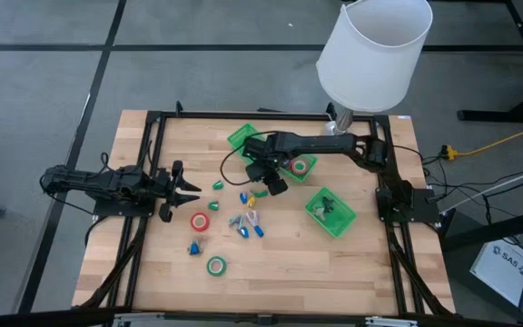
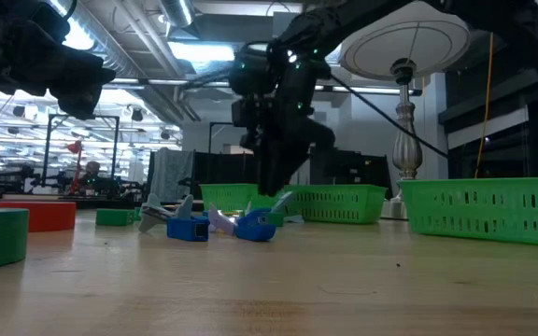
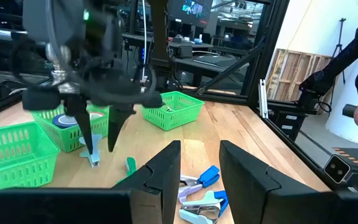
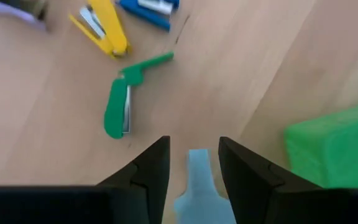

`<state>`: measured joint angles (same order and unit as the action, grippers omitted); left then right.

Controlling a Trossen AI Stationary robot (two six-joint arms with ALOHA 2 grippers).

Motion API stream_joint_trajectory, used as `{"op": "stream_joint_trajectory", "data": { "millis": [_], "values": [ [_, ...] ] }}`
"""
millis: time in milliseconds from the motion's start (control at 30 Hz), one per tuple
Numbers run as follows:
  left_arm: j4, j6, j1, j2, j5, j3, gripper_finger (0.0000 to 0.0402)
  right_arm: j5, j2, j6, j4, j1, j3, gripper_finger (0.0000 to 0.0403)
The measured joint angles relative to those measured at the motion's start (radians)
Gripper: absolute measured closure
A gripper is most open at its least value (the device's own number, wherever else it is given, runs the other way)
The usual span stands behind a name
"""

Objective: Pick and place Stapler, Stapler remover, tape
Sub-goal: Put the top light blue staple remover into the bottom basket

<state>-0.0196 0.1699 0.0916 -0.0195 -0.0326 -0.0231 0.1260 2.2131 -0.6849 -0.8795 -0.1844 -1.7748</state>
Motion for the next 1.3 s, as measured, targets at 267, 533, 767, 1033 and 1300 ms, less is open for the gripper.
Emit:
{"op": "stream_joint_trajectory", "data": {
  "millis": [267,533,767,1033,1300],
  "values": [
    [0.000,0.000,0.000,0.000,0.000,0.000,0.0295,-0.175,0.055,0.001,-0.018,0.000,0.001,0.0262],
    [0.000,0.000,0.000,0.000,0.000,0.000,0.0295,-0.186,0.051,0.003,-0.050,-0.010,0.000,0.0262],
    [0.000,0.000,0.000,0.000,0.000,0.000,0.0295,-0.185,0.050,0.095,-0.125,-0.014,-0.015,0.0262],
    [0.000,0.000,0.000,0.000,0.000,0.000,0.0295,-0.173,0.050,0.265,-0.193,-0.011,-0.014,0.0267],
    [0.000,0.000,0.000,0.000,0.000,0.000,0.0295,-0.114,0.050,0.311,-0.203,-0.007,-0.014,0.0347]
  ]
}}
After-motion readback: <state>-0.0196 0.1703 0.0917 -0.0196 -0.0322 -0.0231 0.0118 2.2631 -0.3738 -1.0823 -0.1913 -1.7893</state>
